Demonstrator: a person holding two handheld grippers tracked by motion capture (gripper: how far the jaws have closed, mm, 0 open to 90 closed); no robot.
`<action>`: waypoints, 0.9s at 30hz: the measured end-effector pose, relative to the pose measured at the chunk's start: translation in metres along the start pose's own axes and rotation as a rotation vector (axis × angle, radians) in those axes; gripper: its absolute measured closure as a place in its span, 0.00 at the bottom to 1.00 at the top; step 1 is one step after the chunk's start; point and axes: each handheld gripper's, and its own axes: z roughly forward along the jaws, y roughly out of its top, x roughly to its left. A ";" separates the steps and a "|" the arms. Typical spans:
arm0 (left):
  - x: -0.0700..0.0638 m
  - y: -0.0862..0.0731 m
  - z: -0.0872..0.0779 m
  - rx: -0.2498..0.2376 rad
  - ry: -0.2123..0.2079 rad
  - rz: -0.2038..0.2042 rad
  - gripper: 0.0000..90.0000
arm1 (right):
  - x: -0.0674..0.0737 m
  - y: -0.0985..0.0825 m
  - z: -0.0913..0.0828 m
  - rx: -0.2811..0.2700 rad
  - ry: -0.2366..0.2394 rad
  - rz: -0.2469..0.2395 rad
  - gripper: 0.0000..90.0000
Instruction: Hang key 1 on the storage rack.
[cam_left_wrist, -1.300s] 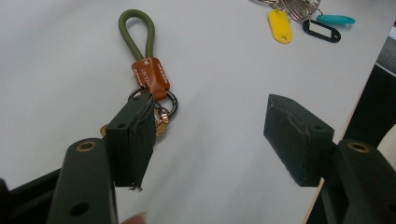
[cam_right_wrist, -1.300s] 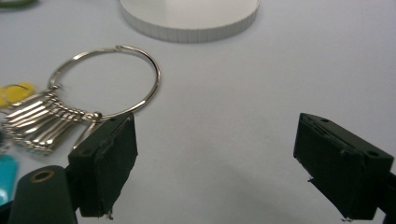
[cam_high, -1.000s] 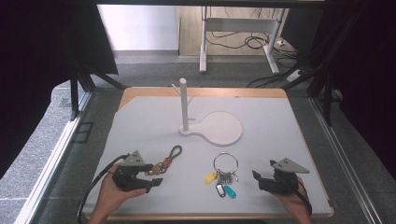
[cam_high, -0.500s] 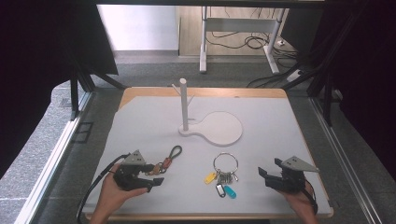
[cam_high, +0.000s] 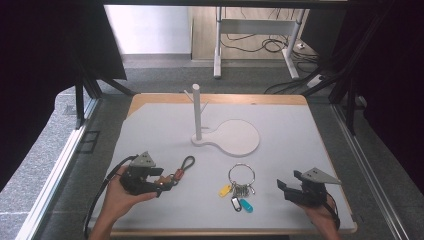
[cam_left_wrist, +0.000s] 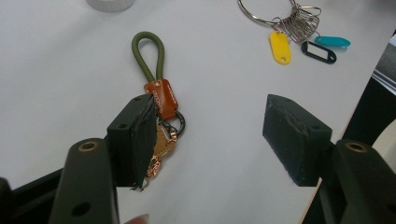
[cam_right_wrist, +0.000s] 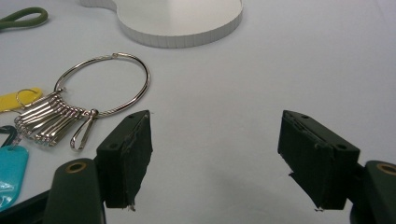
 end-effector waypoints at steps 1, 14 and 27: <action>0.002 0.004 0.002 0.019 -0.010 -0.002 0.40 | 0.000 -0.001 0.001 0.003 -0.001 -0.003 0.29; 0.012 0.026 0.009 0.070 -0.005 0.003 0.39 | 0.004 -0.004 0.006 0.033 -0.005 -0.020 0.30; 0.020 0.046 0.020 0.142 -0.035 0.012 0.40 | 0.007 -0.006 0.011 0.059 -0.008 -0.022 0.31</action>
